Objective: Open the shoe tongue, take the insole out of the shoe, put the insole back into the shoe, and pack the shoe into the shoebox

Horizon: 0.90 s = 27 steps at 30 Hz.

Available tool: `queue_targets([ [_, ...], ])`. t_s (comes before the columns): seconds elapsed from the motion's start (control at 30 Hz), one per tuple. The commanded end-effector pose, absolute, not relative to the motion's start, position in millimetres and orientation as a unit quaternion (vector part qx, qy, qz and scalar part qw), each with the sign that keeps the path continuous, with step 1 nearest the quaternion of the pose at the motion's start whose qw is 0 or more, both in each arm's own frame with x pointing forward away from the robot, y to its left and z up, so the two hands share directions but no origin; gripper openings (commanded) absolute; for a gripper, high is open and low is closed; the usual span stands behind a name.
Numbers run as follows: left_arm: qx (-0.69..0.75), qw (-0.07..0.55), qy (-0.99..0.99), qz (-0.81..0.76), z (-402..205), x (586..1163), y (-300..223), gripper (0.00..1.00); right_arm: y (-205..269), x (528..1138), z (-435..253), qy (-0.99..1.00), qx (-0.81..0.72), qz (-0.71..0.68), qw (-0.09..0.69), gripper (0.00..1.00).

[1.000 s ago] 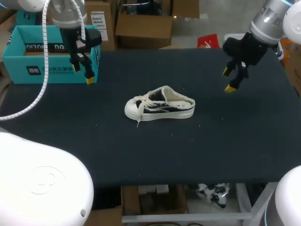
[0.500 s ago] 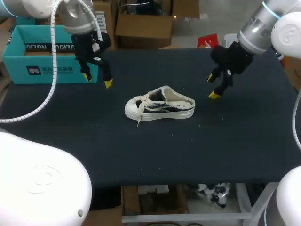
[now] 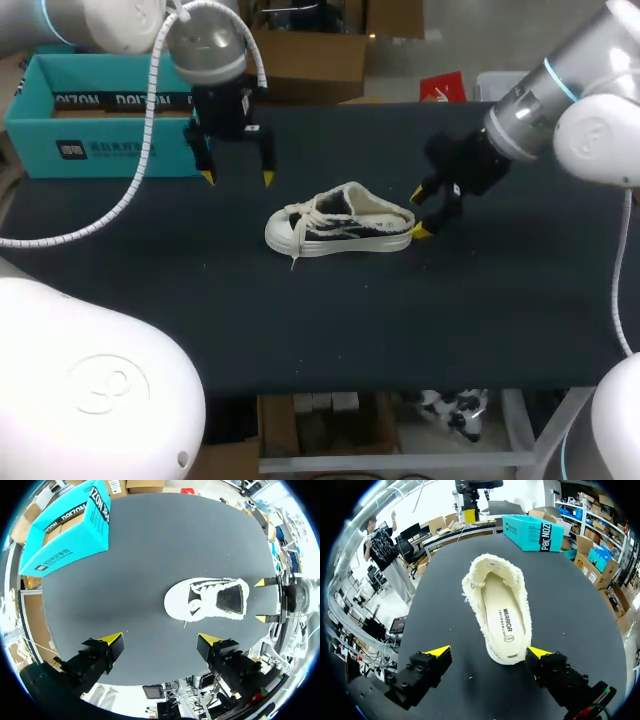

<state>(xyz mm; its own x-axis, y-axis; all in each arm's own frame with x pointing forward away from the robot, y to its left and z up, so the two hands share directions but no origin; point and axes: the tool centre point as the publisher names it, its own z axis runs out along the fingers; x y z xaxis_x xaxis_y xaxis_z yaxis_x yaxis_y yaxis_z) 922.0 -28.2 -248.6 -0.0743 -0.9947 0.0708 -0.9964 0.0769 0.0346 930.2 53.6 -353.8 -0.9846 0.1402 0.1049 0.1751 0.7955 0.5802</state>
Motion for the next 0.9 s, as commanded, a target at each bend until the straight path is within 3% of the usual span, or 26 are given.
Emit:
queue_targets([
  [0.03, 0.685, 0.025, -0.728, -0.011, -248, 928, -36, 1.0, 57, 927, -361, -0.946, -0.084, -0.311, 0.018, 1.0],
  [0.37, 0.683, 0.018, -0.729, -0.02, -255, 922, -50, 1.0, 45, 937, -369, -0.937, -0.098, -0.334, -0.007, 1.0],
  [0.9, 0.687, 0.013, -0.726, -0.017, -268, 910, -82, 1.0, 54, 964, -393, -0.929, -0.09, -0.358, 0.017, 1.0],
])
